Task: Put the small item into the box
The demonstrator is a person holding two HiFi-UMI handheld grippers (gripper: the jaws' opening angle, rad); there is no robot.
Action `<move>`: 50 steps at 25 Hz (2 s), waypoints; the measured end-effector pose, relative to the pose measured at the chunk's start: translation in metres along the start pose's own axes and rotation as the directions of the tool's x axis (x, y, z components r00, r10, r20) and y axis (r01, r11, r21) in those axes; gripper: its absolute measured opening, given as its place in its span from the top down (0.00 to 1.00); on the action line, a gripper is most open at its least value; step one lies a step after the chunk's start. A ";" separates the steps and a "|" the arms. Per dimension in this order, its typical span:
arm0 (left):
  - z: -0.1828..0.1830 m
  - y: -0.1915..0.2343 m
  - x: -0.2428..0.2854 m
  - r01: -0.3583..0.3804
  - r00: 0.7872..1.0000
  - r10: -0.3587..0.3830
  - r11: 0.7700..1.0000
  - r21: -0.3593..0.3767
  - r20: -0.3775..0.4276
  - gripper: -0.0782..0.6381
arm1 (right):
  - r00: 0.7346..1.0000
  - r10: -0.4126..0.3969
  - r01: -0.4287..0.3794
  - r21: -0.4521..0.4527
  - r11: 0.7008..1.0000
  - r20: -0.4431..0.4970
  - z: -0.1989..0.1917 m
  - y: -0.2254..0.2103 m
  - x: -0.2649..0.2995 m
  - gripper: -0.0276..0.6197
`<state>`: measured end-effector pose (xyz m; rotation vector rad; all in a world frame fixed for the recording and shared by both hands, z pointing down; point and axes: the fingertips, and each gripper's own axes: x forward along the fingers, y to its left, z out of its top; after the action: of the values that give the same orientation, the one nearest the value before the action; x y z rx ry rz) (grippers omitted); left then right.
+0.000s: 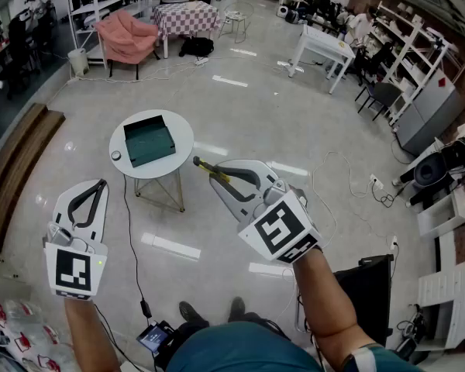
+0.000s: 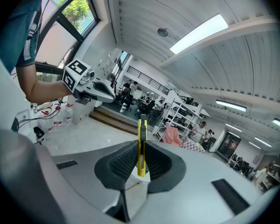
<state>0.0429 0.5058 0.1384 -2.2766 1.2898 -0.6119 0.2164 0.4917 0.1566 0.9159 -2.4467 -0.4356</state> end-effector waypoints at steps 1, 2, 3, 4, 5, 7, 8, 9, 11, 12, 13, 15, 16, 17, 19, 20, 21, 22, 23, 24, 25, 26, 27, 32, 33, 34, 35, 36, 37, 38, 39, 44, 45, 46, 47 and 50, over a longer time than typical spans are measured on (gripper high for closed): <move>-0.001 0.001 0.001 0.002 1.000 -0.002 1.000 -0.003 0.002 0.87 | 1.000 -0.001 0.001 0.001 1.000 -0.001 0.000 0.000 0.002 0.86; -0.003 0.002 0.001 0.004 1.000 -0.004 1.000 -0.006 0.004 0.87 | 1.000 -0.002 0.002 0.001 1.000 -0.002 0.001 0.000 0.004 0.86; -0.005 0.004 0.002 0.006 1.000 -0.006 1.000 -0.007 0.005 0.87 | 1.000 -0.003 0.003 0.002 1.000 -0.003 0.001 0.001 0.007 0.86; -0.007 0.006 0.002 0.008 1.000 -0.008 1.000 -0.006 0.006 0.87 | 1.000 -0.004 0.004 0.003 1.000 -0.005 0.002 0.002 0.010 0.86; -0.011 0.008 0.001 0.011 1.000 -0.011 1.000 -0.004 0.006 0.87 | 1.000 -0.005 0.005 0.004 1.000 -0.006 0.004 0.004 0.013 0.86; -0.017 0.014 -0.002 0.016 1.000 -0.016 1.000 0.000 0.010 0.87 | 1.000 -0.008 0.009 0.008 1.000 -0.008 0.008 0.009 0.020 0.86; -0.020 0.017 -0.004 0.018 1.000 -0.018 1.000 0.000 0.015 0.87 | 1.000 -0.011 0.011 0.010 1.000 -0.009 0.010 0.012 0.023 0.86; -0.023 0.019 -0.005 0.021 1.000 -0.021 1.000 0.000 0.017 0.87 | 1.000 -0.014 0.014 0.013 1.000 -0.010 0.012 0.014 0.026 0.86; -0.029 0.023 -0.007 0.027 0.999 -0.027 1.000 0.001 0.019 0.87 | 1.000 -0.019 0.019 0.016 1.000 -0.013 0.014 0.018 0.032 0.86; -0.031 0.025 -0.008 0.030 0.999 -0.030 1.000 0.003 0.021 0.87 | 1.000 -0.020 0.020 0.018 1.000 -0.015 0.016 0.020 0.034 0.86; -0.032 0.027 -0.009 0.033 0.999 -0.033 0.999 0.005 0.023 0.87 | 1.000 -0.021 0.022 0.020 1.000 -0.016 0.017 0.021 0.035 0.86; -0.029 0.028 -0.009 0.039 0.999 -0.039 0.999 0.010 0.026 0.87 | 1.000 -0.024 0.024 0.027 0.999 -0.018 0.020 0.020 0.034 0.86; -0.024 0.026 -0.008 0.041 0.999 -0.041 0.999 0.011 0.028 0.87 | 1.000 -0.024 0.025 0.030 0.999 -0.016 0.020 0.017 0.029 0.86; -0.018 0.023 -0.007 0.043 0.999 -0.043 0.999 0.009 0.030 0.87 | 1.000 -0.023 0.023 0.034 0.999 -0.012 0.020 0.014 0.023 0.86; -0.014 0.020 -0.006 0.046 0.998 -0.046 0.999 0.005 0.034 0.87 | 1.000 -0.022 0.022 0.041 0.999 -0.003 0.021 0.012 0.020 0.86; -0.021 0.026 -0.007 0.050 0.998 -0.050 0.999 0.008 0.037 0.87 | 1.000 -0.023 0.023 0.043 0.999 -0.001 0.025 0.015 0.028 0.86; -0.031 0.033 -0.008 0.054 0.998 -0.055 0.998 0.011 0.039 0.87 | 1.000 -0.026 0.026 0.046 0.999 0.000 0.029 0.021 0.040 0.86; -0.042 0.041 -0.011 0.059 0.997 -0.059 0.998 0.012 0.041 0.87 | 1.000 -0.029 0.029 0.049 0.998 0.000 0.033 0.027 0.052 0.86; -0.050 0.047 -0.013 0.062 0.997 -0.063 0.998 0.011 0.044 0.87 | 1.000 -0.031 0.031 0.052 0.998 -0.002 0.037 0.032 0.061 0.86; -0.055 0.050 -0.015 0.065 0.997 -0.065 0.998 0.009 0.048 0.87 | 1.000 -0.031 0.031 0.054 0.998 -0.003 0.040 0.035 0.066 0.86; -0.055 0.051 -0.016 0.067 0.996 -0.067 0.998 0.008 0.052 0.87 | 1.000 -0.031 0.031 0.056 0.998 -0.004 0.041 0.037 0.067 0.86; -0.055 0.049 -0.016 0.069 0.996 -0.069 0.998 0.007 0.055 0.87 | 1.000 -0.029 0.029 0.057 0.998 -0.006 0.040 0.039 0.067 0.86; -0.054 0.045 -0.016 0.071 0.996 -0.071 0.997 0.007 0.056 0.87 | 1.000 -0.025 0.026 0.057 0.998 -0.008 0.038 0.040 0.066 0.86; -0.066 0.045 0.005 0.076 0.996 -0.077 0.997 0.006 0.042 0.87 | 1.000 -0.012 0.012 0.062 0.998 -0.009 0.025 0.027 0.086 0.86; -0.068 0.048 0.013 0.074 0.996 -0.075 0.997 0.008 0.039 0.87 | 1.000 -0.007 0.008 0.063 0.998 -0.005 0.024 0.021 0.093 0.86; -0.069 0.050 0.021 0.072 0.997 -0.072 0.997 0.012 0.035 0.87 | 1.000 0.000 0.000 0.064 0.998 0.000 0.022 0.014 0.099 0.86; -0.069 0.051 0.028 0.069 0.997 -0.069 0.997 0.016 0.031 0.87 | 1.000 0.009 -0.009 0.064 0.998 0.006 0.020 0.008 0.105 0.86; -0.068 0.051 0.035 0.066 0.997 -0.067 0.998 0.019 0.026 0.87 | 1.000 0.019 -0.020 0.062 0.998 0.011 0.018 0.002 0.109 0.86; -0.066 0.050 0.042 0.063 0.998 -0.064 0.998 0.020 0.021 0.87 | 0.999 0.029 -0.030 0.061 0.998 0.017 0.015 -0.004 0.111 0.86; -0.063 0.049 0.048 0.061 0.998 -0.061 0.998 0.021 0.014 0.87 | 0.999 0.037 -0.038 0.059 0.998 0.024 0.013 -0.012 0.113 0.86; -0.060 0.048 0.056 0.058 0.998 -0.058 0.998 0.023 0.006 0.87 | 0.999 0.044 -0.045 0.057 0.997 0.031 0.011 -0.022 0.116 0.86; -0.055 0.049 0.103 0.043 0.999 -0.042 0.999 0.029 -0.027 0.87 | 0.995 0.084 -0.087 0.048 0.995 0.055 -0.004 -0.068 0.141 0.86; -0.057 0.050 0.110 0.039 0.999 -0.038 0.999 0.028 -0.034 0.87 | 0.994 0.094 -0.097 0.045 0.994 0.059 -0.007 -0.074 0.148 0.86; -0.059 0.052 0.117 0.035 0.999 -0.034 0.999 0.027 -0.042 0.87 | 0.993 0.105 -0.107 0.041 0.993 0.062 -0.009 -0.079 0.155 0.86; -0.062 0.054 0.124 0.030 0.998 -0.029 0.999 0.024 -0.049 0.87 | 0.991 0.115 -0.117 0.036 0.992 0.064 -0.010 -0.085 0.163 0.86; -0.067 0.064 0.143 0.012 0.998 -0.011 1.000 0.018 -0.059 0.87 | 0.987 0.145 -0.147 0.023 0.989 0.072 -0.011 -0.100 0.184 0.86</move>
<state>0.0278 0.3404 0.1773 -2.2680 1.2942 -0.6968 0.1540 0.2930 0.1816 0.7376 -2.5691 -0.3888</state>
